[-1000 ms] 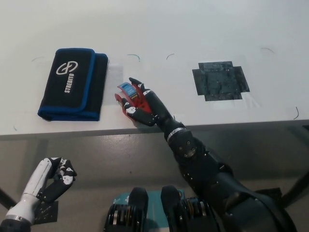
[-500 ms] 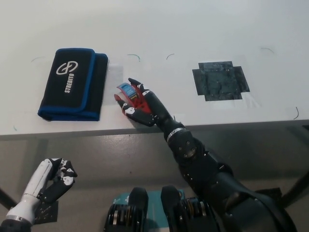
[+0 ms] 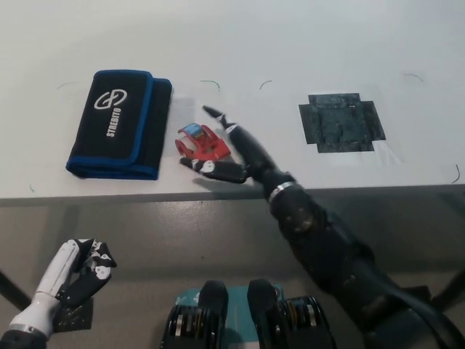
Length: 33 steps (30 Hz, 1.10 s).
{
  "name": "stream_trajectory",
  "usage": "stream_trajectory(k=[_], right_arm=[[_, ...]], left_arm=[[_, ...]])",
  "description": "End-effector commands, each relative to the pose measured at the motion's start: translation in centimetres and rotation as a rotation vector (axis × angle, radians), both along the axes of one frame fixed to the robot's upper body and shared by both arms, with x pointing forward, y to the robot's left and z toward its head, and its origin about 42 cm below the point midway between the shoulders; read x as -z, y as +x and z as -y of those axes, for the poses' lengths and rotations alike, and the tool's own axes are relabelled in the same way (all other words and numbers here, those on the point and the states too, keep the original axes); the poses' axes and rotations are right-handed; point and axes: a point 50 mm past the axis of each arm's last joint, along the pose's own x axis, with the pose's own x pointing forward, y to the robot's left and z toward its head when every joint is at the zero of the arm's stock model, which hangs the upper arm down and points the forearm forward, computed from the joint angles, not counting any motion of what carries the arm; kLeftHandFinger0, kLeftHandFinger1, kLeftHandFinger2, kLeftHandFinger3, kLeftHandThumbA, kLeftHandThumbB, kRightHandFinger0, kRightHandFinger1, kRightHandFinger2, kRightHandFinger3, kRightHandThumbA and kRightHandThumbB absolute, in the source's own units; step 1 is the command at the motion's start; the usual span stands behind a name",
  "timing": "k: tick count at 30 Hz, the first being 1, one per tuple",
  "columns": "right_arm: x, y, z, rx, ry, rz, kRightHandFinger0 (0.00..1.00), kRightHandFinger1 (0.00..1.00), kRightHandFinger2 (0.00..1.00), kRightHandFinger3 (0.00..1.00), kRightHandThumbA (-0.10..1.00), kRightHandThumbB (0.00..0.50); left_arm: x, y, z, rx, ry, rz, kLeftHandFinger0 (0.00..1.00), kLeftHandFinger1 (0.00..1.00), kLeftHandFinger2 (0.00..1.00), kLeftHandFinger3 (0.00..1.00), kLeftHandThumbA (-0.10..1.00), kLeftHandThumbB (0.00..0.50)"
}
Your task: Use the right hand to move the tape on the right hand side to the notebook on the left hand side
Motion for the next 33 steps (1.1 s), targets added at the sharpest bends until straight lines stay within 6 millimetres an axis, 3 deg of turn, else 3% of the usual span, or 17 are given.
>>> stream_trajectory(k=[1,2,4,7,8,10,12,15,23,30,33], right_arm=[[-3.9,-0.6,4.2,0.033,-0.058,0.122,1.00,1.00,1.00,1.00,0.98,0.500],[-4.0,-0.8,4.6,0.037,-0.052,0.125,1.00,1.00,1.00,1.00,0.97,0.500],[-4.7,-2.1,7.4,0.057,-0.025,0.158,1.00,1.00,1.00,1.00,0.96,0.500],[-5.1,-3.1,8.5,0.064,0.006,0.191,1.00,1.00,1.00,1.00,0.92,0.500],[-5.6,-4.0,10.1,0.076,0.030,0.208,1.00,1.00,1.00,1.00,0.88,0.500],[-6.2,-4.6,11.2,0.088,0.025,0.229,1.00,1.00,1.00,1.00,0.86,0.500],[-6.8,-6.3,13.1,0.137,-0.026,0.302,1.00,1.00,1.00,1.00,0.90,0.500],[-6.8,-8.5,14.9,0.149,-0.019,0.290,1.00,1.00,1.00,1.00,0.78,0.500],[-5.0,-13.5,18.0,0.193,-0.036,0.261,1.00,1.00,1.00,1.00,0.82,0.500],[-0.1,-17.2,20.6,0.251,0.051,0.092,1.00,1.00,1.00,1.00,0.83,0.500],[1.9,-17.5,20.8,0.234,0.092,0.015,1.00,1.00,1.00,1.00,0.82,0.500]], left_arm=[[-1.5,0.5,-0.8,0.010,0.017,0.036,0.01,0.08,0.25,0.36,-0.10,0.373],[-1.5,0.5,-0.9,0.011,0.019,0.035,0.00,0.08,0.24,0.36,-0.10,0.371],[-1.5,0.5,-0.9,0.012,0.020,0.031,0.01,0.07,0.23,0.38,-0.10,0.377],[-1.5,0.3,-1.4,0.010,0.027,0.032,0.06,0.12,0.26,0.39,-0.10,0.373],[-1.5,0.2,-1.4,0.010,0.039,0.029,0.10,0.16,0.31,0.40,-0.10,0.363],[-1.6,0.4,-1.2,0.005,0.037,0.027,0.10,0.16,0.31,0.40,-0.10,0.363],[-1.6,0.4,-1.1,0.011,0.048,0.047,0.13,0.18,0.31,0.39,-0.10,0.367],[-1.5,0.4,-1.1,0.010,0.044,0.042,0.13,0.18,0.30,0.39,-0.10,0.366],[-1.2,0.5,-1.3,0.002,0.032,0.034,0.13,0.19,0.30,0.38,-0.10,0.365],[-1.0,0.9,-0.8,0.009,0.024,0.031,0.14,0.19,0.29,0.38,-0.10,0.363],[-1.2,0.9,-1.0,0.011,0.044,0.036,0.12,0.18,0.30,0.39,-0.10,0.366]])
